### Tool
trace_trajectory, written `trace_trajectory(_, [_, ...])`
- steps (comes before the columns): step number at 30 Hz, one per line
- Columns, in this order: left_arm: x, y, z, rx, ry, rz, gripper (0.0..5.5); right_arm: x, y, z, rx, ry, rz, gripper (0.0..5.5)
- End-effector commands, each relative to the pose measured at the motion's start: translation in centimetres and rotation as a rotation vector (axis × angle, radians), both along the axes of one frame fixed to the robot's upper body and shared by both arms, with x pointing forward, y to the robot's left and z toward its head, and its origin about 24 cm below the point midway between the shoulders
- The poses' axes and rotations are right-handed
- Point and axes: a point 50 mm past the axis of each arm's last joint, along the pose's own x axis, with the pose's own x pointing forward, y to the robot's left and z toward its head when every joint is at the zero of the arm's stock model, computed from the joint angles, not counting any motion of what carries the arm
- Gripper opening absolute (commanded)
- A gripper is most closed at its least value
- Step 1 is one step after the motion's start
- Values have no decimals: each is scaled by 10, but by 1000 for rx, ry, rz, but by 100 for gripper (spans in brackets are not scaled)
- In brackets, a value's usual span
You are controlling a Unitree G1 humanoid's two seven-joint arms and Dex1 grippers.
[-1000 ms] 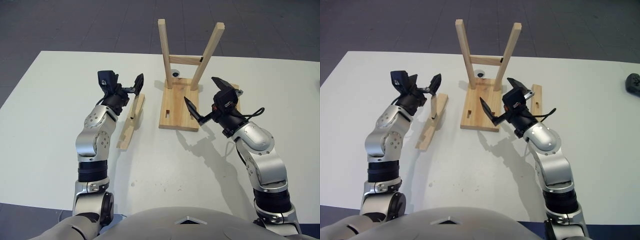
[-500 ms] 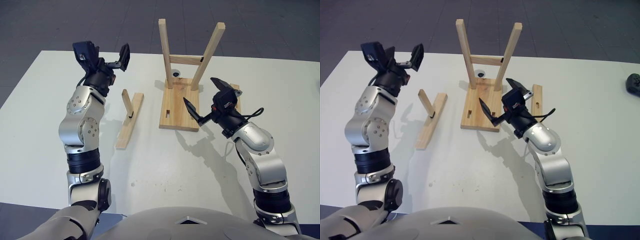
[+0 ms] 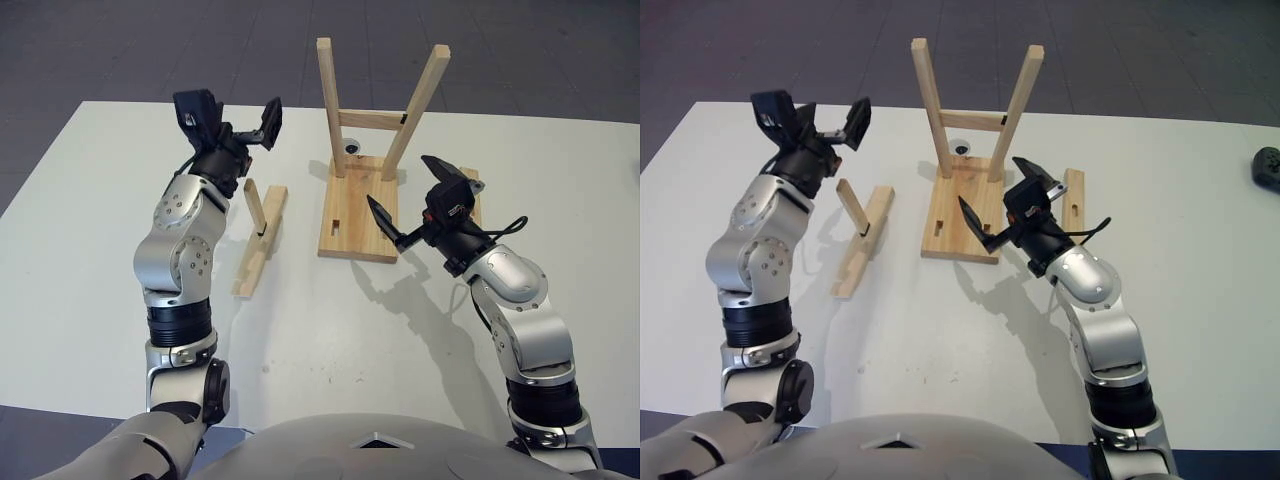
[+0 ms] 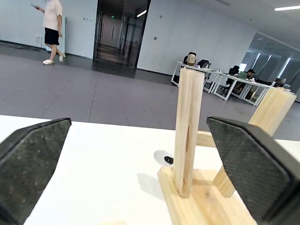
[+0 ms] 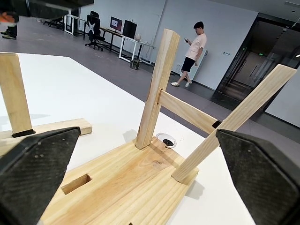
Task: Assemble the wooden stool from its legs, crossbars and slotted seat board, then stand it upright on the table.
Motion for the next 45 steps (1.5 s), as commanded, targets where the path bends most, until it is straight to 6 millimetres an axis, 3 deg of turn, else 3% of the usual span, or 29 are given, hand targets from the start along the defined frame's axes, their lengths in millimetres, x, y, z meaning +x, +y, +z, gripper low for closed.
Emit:
trace_trajectory(1, [0,5,-43,13,138,24,538,-2,0,1,1,0,-3,540])
trace_trajectory(14, [1,7,-31,24,80,31,538,-1,3,-1,5,8,11,540])
trace_trajectory(20, [-18,1,-23,50,107,-47,538,-2,0,-1,-1,10,8,540])
trace_trajectory(26, [-53,15,-36,164,265,-56,538,-5,-3,-2,-2,14,-7,540])
trace_trajectory(31, [-87,15,-43,209,379,-241,538,-5,-4,-2,-5,14,-12,540])
trace_trajectory(37, [-91,24,-65,298,491,-231,538,-4,-5,0,-7,8,-14,540])
trace_trajectory(45, [-93,20,-87,256,574,-241,407,-3,-4,0,-9,7,-10,540])
